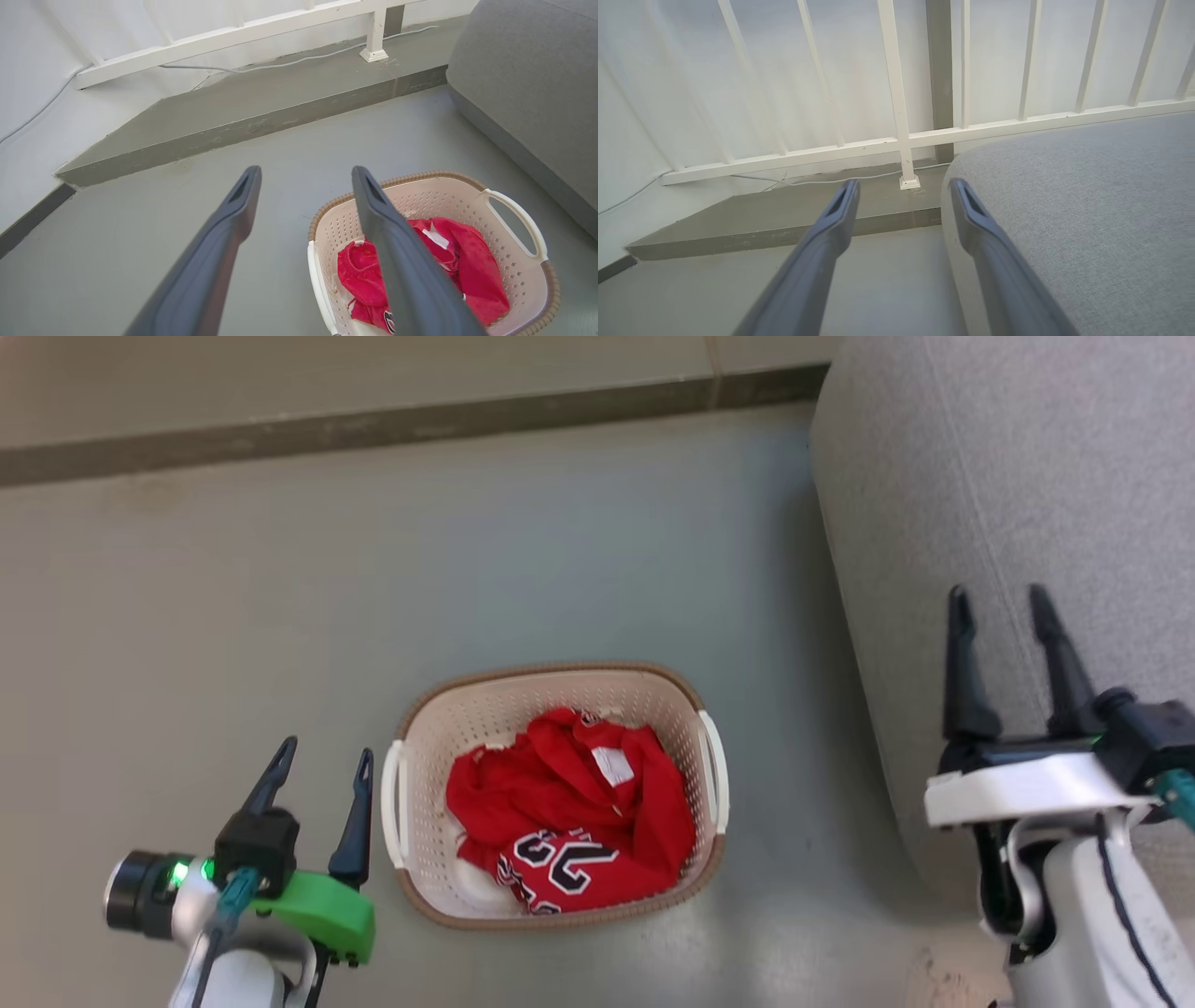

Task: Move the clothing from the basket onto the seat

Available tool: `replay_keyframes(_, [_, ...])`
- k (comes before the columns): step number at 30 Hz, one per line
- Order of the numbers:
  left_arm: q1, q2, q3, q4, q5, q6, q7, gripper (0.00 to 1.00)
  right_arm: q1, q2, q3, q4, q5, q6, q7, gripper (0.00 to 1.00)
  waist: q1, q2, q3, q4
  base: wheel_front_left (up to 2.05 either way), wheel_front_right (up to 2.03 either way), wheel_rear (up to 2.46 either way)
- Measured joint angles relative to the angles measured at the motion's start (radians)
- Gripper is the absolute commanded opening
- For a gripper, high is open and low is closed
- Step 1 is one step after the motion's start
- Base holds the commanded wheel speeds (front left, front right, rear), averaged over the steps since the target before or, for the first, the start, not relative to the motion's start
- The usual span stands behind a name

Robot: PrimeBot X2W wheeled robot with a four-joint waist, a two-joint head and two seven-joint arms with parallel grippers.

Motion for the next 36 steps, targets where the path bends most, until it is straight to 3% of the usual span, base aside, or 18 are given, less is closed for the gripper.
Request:
replay_keyframes(10, [-0.139, 0.017, -0.073, 0.114, 0.065, -0.035, 0.032, 1.00, -0.109, -0.001, -0.071, -0.040, 0.019, -0.017, -0.004, 1.00, 0.0000, 0.0000, 0.139, -0.032, 0.00, 0.00, 0.00])
replay_keyframes(27, [-0.388, 0.051, -0.235, 0.253, 0.190, -0.076, 0.106, 1.00, -0.325, -0.002, -0.052, -0.095, 0.088, -0.026, -0.005, 1.00, 0.0001, 0.0000, 0.394, -0.103, 0.00, 0.00, 0.00])
replay_keyframes(36, [-0.479, 0.060, -0.297, 0.311, 0.196, -0.080, 0.160, 1.00, -0.416, -0.004, -0.041, -0.119, 0.122, -0.035, -0.005, 1.00, 0.0002, 0.0000, 0.523, -0.141, 0.00, 0.00, 0.00])
